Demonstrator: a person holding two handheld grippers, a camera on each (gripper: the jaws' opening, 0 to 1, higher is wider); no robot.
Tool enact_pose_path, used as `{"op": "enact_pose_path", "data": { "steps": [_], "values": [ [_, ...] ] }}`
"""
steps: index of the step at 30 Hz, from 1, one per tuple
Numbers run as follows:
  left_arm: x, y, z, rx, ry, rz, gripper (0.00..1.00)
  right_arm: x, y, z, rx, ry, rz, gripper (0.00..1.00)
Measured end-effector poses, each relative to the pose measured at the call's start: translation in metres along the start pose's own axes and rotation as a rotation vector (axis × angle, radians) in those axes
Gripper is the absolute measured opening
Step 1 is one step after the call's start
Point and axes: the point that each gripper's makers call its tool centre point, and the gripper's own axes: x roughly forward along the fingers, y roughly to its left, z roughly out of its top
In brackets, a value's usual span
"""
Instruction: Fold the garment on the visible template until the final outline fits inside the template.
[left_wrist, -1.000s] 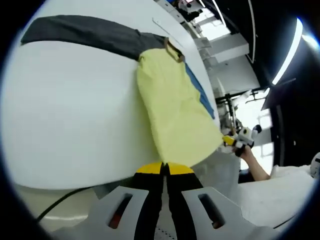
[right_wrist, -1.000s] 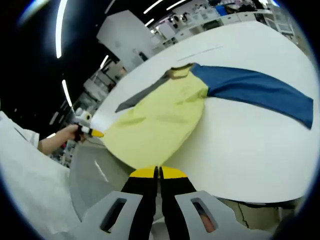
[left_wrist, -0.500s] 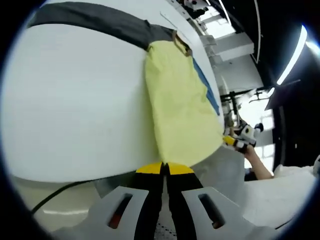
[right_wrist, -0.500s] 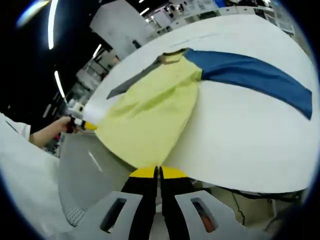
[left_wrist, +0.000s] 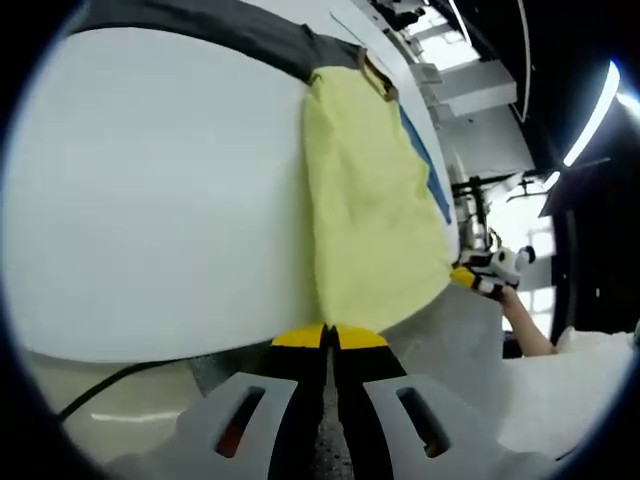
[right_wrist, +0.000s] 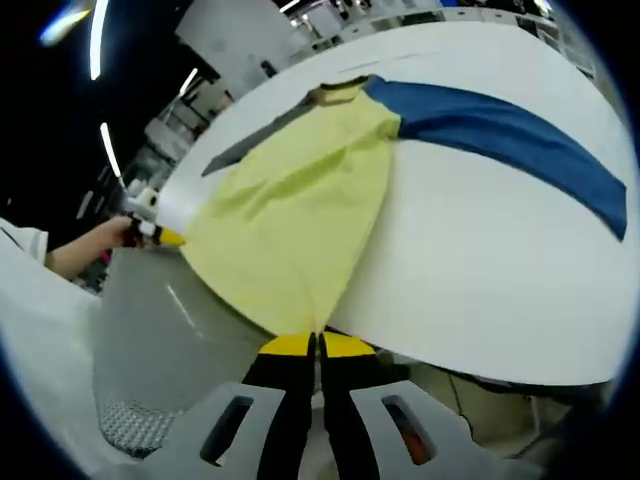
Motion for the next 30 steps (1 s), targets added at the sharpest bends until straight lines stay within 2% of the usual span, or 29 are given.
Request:
{"op": "enact_pose_path", "data": {
  "steps": [19,30],
  "values": [
    [0.006,0.008,-0.004,-0.019,0.015,0.011,0.0,0.007,-0.006,-0.009,0.015,0.041,-0.009,0.02],
    [0.009,0.009,-0.004,-0.025,0.026,0.017,0.0,0.013,-0.012,-0.012,0.076,0.084,-0.015,0.02]
  ]
}}
